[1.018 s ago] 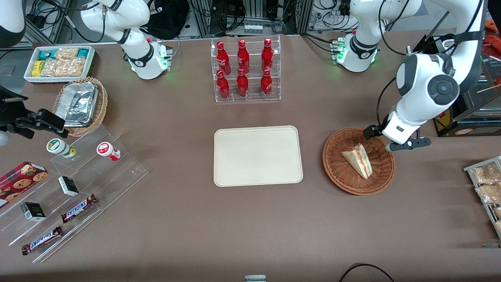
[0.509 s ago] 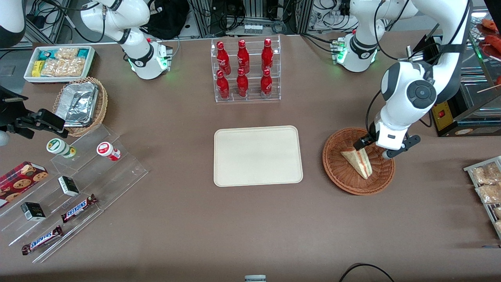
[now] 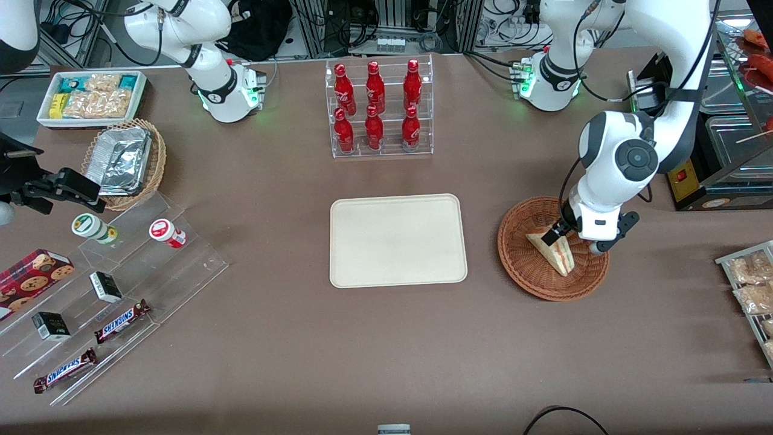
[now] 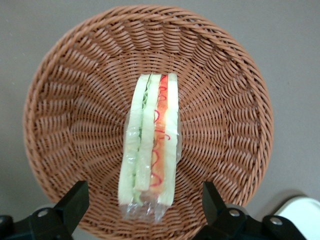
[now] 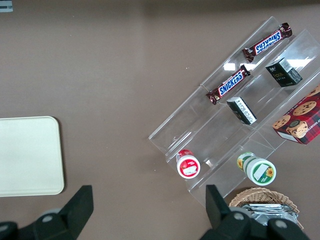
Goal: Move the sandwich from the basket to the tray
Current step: 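Lower the left gripper and close it on the wrapped sandwich, then lift the sandwich and carry it with the left gripper over the cream tray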
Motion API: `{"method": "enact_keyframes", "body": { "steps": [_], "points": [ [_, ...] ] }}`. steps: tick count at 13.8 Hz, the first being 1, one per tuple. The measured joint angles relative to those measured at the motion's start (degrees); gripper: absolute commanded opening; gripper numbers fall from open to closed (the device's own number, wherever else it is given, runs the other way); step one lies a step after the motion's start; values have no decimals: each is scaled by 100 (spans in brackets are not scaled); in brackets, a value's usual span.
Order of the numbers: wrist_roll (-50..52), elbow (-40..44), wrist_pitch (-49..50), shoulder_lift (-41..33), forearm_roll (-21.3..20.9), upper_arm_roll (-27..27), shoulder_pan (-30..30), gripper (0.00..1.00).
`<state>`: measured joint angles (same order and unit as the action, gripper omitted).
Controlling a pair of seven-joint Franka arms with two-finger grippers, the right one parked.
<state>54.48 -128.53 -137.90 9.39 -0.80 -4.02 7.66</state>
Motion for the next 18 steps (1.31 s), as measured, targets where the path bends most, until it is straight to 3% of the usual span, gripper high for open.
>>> {"method": "enact_keyframes", "body": {
  "steps": [4, 5, 6, 8, 9, 15, 18],
  "points": [
    [241, 0, -181, 327, 0, -1, 107, 100],
    [241, 0, -184, 370, 0, 0, 107, 96],
    [241, 0, -185, 395, 0, 1, 107, 87],
    [241, 0, -185, 409, 0, 5, 107, 29],
    [241, 0, -185, 409, 0, 8, 107, 15],
    [55, 98, -36, 394, -69, 8, 108, 6],
    [15, 725, 1073, 355, -294, -4, 229, 6]
  ]
}}
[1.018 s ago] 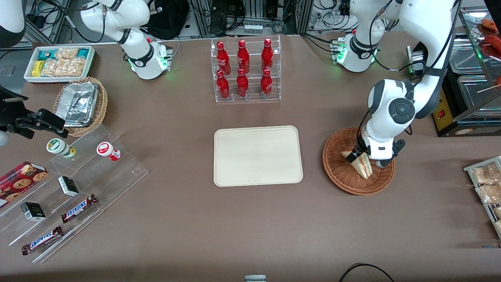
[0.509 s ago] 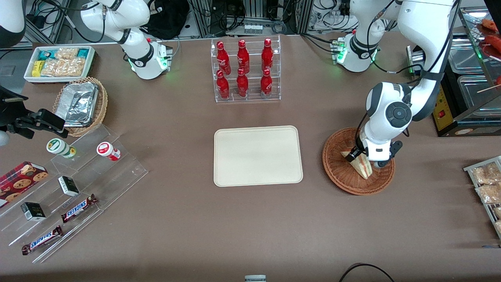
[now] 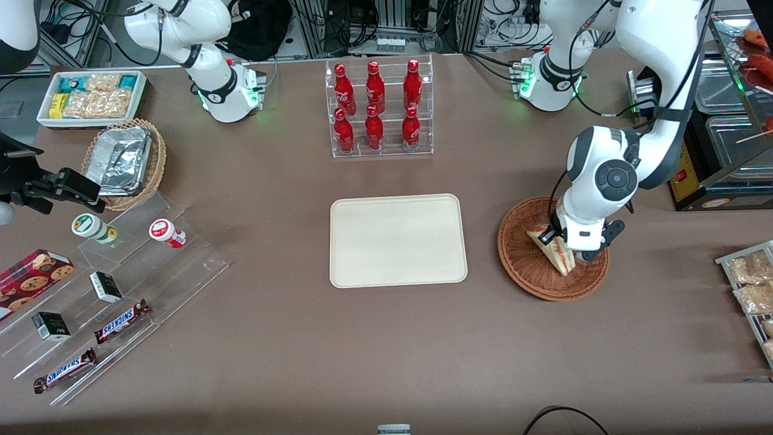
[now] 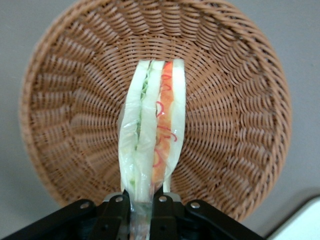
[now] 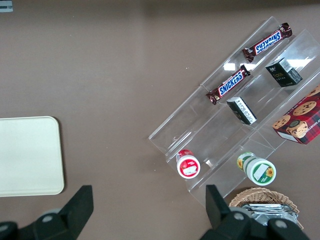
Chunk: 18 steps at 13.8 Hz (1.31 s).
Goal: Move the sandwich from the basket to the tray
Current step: 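Lift the sandwich and carry it with the left gripper over the cream tray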
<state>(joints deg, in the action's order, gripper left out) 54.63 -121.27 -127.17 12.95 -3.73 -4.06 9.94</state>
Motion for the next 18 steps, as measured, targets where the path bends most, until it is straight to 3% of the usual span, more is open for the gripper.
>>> {"method": "enact_keyframes", "body": {
  "steps": [3, 8, 14, 18],
  "points": [
    [-6, 735, 1058, -4, -142, -13, 403, 4],
    [-221, 967, 1130, 165, -147, -60, 1207, 4],
    [-409, 2302, 1115, 1296, 85, -863, 1440, 3],
    [118, 3339, 1107, 2218, 100, -910, 1982, 3]
  ]
}}
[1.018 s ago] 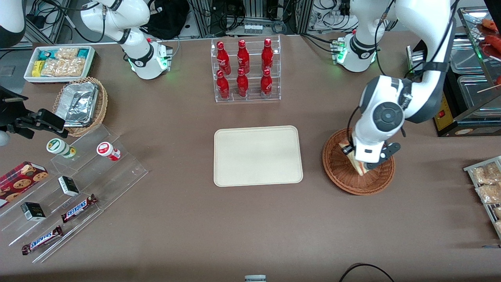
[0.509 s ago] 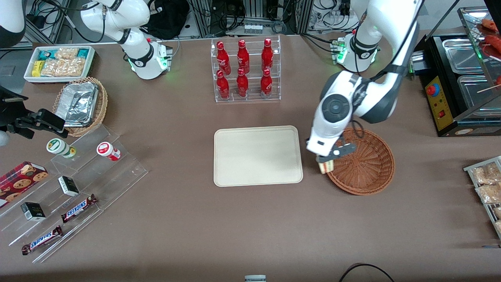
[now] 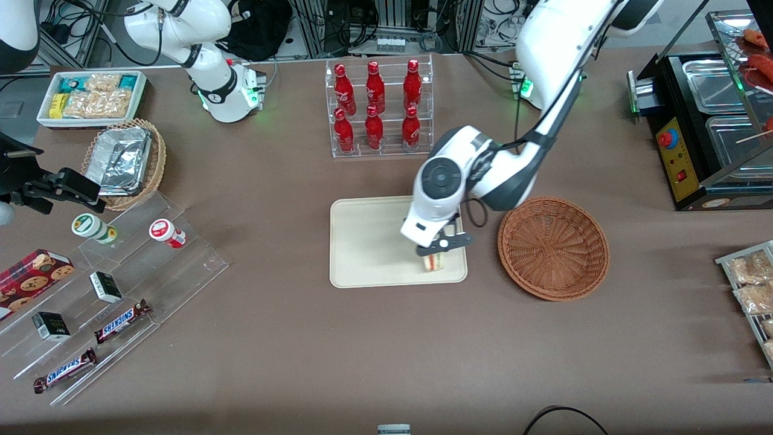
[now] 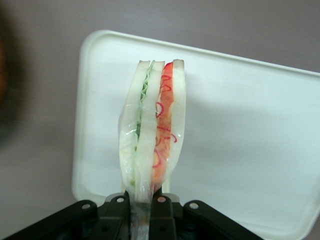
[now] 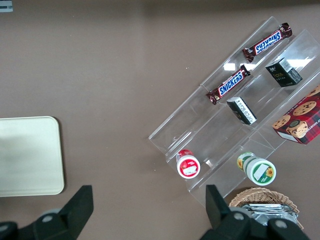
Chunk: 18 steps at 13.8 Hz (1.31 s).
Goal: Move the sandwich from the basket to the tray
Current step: 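Lift the sandwich and carry it with the left gripper over the cream tray, then lower the sandwich onto the tray and open the left gripper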
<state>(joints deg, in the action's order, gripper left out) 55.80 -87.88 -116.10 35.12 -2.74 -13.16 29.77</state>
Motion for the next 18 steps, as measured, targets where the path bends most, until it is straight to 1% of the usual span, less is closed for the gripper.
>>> {"method": "enact_keyframes", "body": {
  "steps": [4, 7, 8, 9, 10, 11, 16, 18],
  "points": [
    [397, 567, -133, 581, -1, 0, 382, 3],
    [609, 634, -464, 770, -1, 1, 546, 3],
    [641, 636, -492, 810, -1, 1, 583, 5],
    [654, 636, -504, 834, -1, 1, 604, 17],
    [655, 637, -506, 845, -2, 2, 607, 80],
    [655, 637, -506, 847, -2, 7, 607, 100],
    [629, 787, -486, 802, -15, 25, 596, 100],
    [500, 873, -221, 630, -20, 52, 587, 100]
  ]
}}
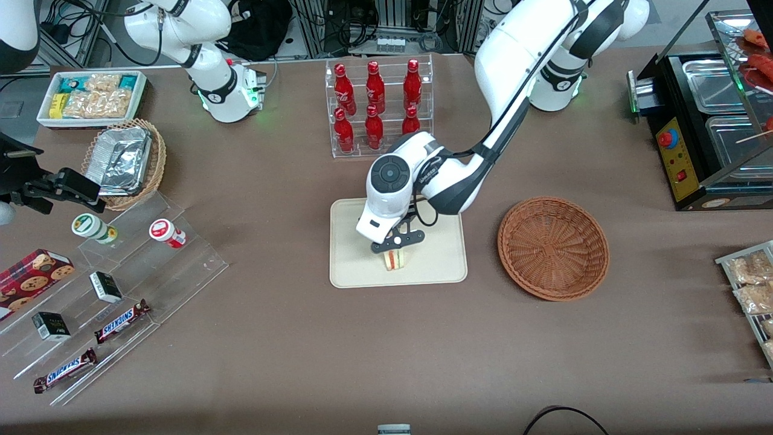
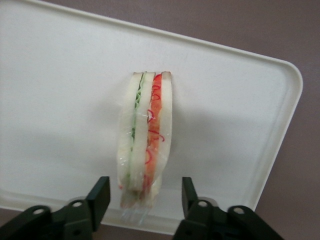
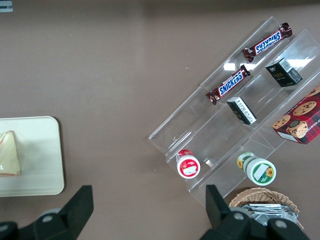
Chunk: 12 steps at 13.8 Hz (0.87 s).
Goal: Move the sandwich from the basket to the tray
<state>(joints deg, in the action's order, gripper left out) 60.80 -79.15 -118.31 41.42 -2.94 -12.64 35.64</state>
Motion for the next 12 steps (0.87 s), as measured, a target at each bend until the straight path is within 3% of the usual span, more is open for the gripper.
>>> {"method": "enact_keyframes", "body": {
  "steps": [7, 12],
  "points": [
    [-420, 16, 1348, -791, -245, 455, -124, 100],
    [-1305, -592, 1506, -1360, -250, 561, -846, 100]
  ]
}}
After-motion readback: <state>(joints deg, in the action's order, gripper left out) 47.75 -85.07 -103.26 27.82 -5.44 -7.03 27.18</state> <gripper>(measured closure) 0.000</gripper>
